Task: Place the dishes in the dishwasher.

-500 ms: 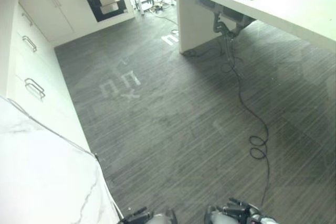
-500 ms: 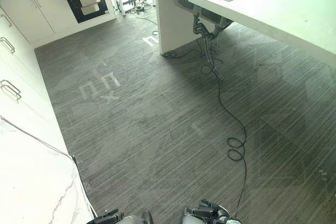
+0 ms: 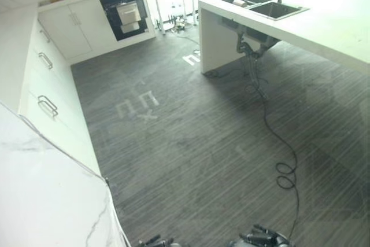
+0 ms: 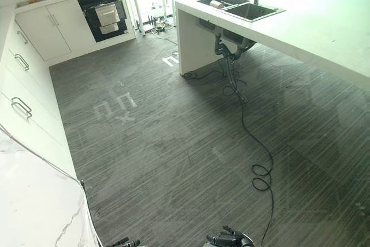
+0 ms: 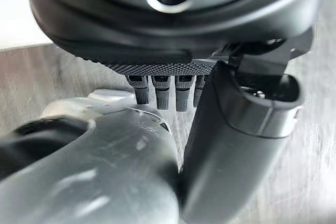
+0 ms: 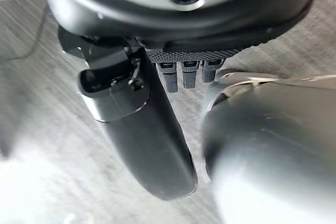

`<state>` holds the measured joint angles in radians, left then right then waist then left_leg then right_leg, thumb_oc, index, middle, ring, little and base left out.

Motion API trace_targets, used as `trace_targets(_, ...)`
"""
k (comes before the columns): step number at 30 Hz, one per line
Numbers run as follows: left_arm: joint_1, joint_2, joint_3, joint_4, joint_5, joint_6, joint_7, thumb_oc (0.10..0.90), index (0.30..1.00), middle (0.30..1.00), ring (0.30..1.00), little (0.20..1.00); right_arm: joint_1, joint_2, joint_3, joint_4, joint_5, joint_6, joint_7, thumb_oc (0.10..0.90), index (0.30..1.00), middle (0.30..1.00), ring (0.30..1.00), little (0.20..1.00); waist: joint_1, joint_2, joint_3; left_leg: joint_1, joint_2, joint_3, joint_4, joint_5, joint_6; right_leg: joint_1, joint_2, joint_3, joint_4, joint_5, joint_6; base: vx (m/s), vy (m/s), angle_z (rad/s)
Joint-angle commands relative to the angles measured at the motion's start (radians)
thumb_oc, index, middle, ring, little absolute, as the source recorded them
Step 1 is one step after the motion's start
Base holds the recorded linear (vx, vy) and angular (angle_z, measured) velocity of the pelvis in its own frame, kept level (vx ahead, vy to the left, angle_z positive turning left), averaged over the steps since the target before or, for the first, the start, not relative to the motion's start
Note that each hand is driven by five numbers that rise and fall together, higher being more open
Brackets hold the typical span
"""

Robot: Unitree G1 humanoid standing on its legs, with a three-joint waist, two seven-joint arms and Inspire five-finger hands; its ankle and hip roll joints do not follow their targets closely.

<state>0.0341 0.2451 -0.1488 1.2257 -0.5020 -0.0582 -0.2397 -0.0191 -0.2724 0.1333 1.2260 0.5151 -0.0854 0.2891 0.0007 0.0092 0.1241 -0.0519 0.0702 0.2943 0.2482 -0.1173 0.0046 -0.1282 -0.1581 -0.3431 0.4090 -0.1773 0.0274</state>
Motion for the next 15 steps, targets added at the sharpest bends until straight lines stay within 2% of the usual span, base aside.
trace_targets(1, -0.029, -0.044, -0.007, -0.068, 0.045, -0.101, 0.067, 0.8, 0.9, 0.9, 0.9, 0.9, -0.053, -0.007, -0.006, -0.051, 0.041, -0.122, 0.062, 0.8, 0.9, 0.9, 0.9, 0.9, -0.016, 0.015, 0.023, 0.011, -0.011, -0.01, 0.052, -0.102, -0.014, 0.075, 0.04, 0.023, -0.109, -0.009, 0.057, 0.02, -0.032, -0.02)
trace_targets(3, -0.034, -0.034, -0.003, -0.12, 0.03, -0.118, 0.087, 0.8, 0.9, 0.9, 0.9, 0.9, -0.051, -0.013, 0.001, -0.102, 0.045, -0.136, 0.062, 0.8, 0.9, 0.9, 0.9, 0.9, -0.018, 0.015, 0.026, 0.009, -0.007, -0.012, 0.052, -0.098, -0.016, 0.076, 0.045, 0.025, -0.109, -0.012, 0.053, 0.02, -0.05, -0.01)
trace_targets(4, -0.036, -0.028, 0.011, -0.189, -0.02, -0.139, 0.108, 0.8, 0.9, 0.9, 0.9, 0.9, -0.05, -0.022, 0.005, -0.162, 0.053, -0.15, 0.055, 0.8, 0.9, 0.9, 0.9, 0.9, -0.016, 0.015, 0.03, 0.009, -0.007, -0.018, 0.052, -0.094, -0.018, 0.078, 0.048, 0.027, -0.109, -0.013, 0.05, 0.03, -0.069, 0.0)
trace_targets(8, -0.036, -0.013, 0.012, -0.315, -0.031, -0.222, 0.128, 0.8, 0.9, 0.9, 0.9, 0.9, -0.053, -0.039, 0.027, -0.258, 0.07, -0.169, 0.055, 0.8, 0.9, 0.9, 0.9, 0.9, -0.011, 0.014, 0.036, 0.007, -0.011, -0.036, 0.052, -0.084, -0.023, 0.082, 0.056, 0.035, -0.109, -0.017, 0.041, 0.04, -0.074, 0.02)
trace_targets(14, -0.028, 0.003, 0.004, -0.422, -0.023, -0.263, 0.136, 0.8, 0.9, 0.9, 0.9, 0.9, -0.045, -0.055, 0.044, -0.357, 0.096, -0.159, 0.051, 0.8, 0.9, 0.9, 0.9, 0.9, -0.012, 0.008, 0.042, 0.012, -0.011, -0.05, 0.052, -0.065, -0.033, 0.087, 0.069, 0.046, -0.109, -0.023, 0.026, 0.06, -0.092, 0.04)
trace_targets(15, -0.029, 0.004, 0.005, -0.434, -0.033, -0.266, 0.133, 0.8, 0.9, 0.9, 0.9, 0.9, -0.045, -0.062, 0.044, -0.378, 0.097, -0.155, 0.049, 0.8, 0.9, 0.9, 0.9, 0.9, -0.011, -0.004, 0.051, 0.024, -0.022, -0.044, 0.052, -0.051, -0.03, 0.093, 0.065, 0.057, -0.109, -0.022, 0.018, 0.09, -0.113, -0.07)
